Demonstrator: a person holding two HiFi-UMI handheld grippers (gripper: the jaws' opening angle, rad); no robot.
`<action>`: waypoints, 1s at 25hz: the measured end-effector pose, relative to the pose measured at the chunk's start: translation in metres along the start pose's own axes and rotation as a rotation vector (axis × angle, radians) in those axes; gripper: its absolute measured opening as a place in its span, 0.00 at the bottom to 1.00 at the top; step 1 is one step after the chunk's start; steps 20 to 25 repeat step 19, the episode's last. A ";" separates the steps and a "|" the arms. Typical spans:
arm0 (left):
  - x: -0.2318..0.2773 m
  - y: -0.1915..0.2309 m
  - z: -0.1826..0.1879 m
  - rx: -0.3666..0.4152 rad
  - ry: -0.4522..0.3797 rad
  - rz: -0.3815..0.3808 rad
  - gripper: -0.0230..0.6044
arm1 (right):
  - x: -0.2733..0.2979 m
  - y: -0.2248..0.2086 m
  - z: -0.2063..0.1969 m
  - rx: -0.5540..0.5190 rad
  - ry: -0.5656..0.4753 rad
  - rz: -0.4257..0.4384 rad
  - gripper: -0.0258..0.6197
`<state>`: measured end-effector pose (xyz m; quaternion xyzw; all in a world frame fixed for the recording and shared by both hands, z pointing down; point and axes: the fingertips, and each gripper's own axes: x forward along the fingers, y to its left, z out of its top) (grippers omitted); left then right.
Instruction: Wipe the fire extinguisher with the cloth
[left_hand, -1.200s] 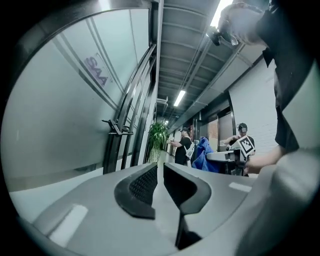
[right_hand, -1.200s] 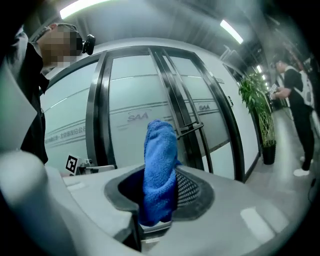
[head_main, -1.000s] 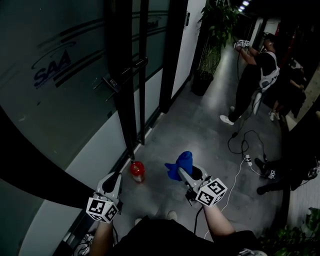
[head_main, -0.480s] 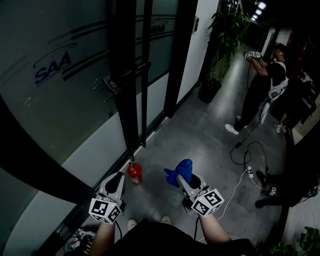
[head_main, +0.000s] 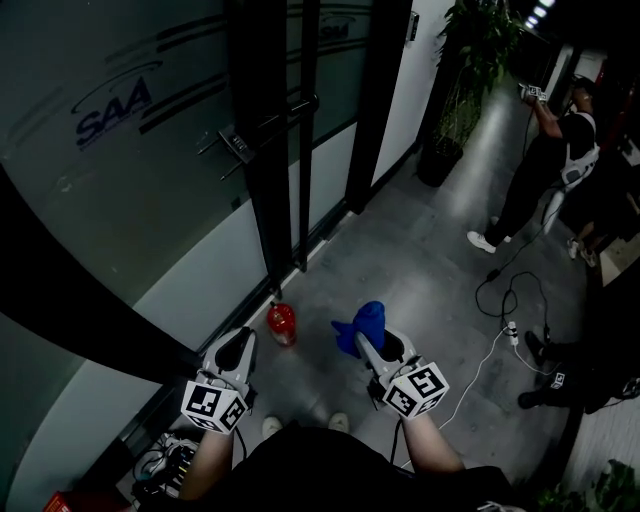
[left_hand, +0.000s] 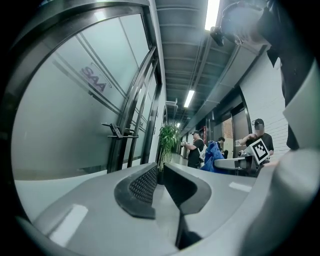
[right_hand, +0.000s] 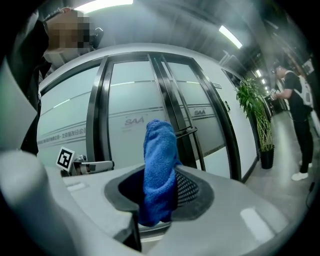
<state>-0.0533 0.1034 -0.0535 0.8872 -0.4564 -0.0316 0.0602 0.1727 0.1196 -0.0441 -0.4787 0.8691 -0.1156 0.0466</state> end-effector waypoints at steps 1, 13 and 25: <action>0.000 0.001 0.001 0.002 -0.002 -0.002 0.11 | 0.003 0.000 -0.001 -0.013 0.006 -0.005 0.24; 0.001 0.012 0.003 0.018 -0.022 -0.021 0.11 | 0.025 0.024 -0.003 -0.186 0.039 0.004 0.24; 0.007 0.010 0.001 0.016 -0.035 -0.051 0.11 | 0.036 0.026 0.002 -0.193 0.014 0.018 0.24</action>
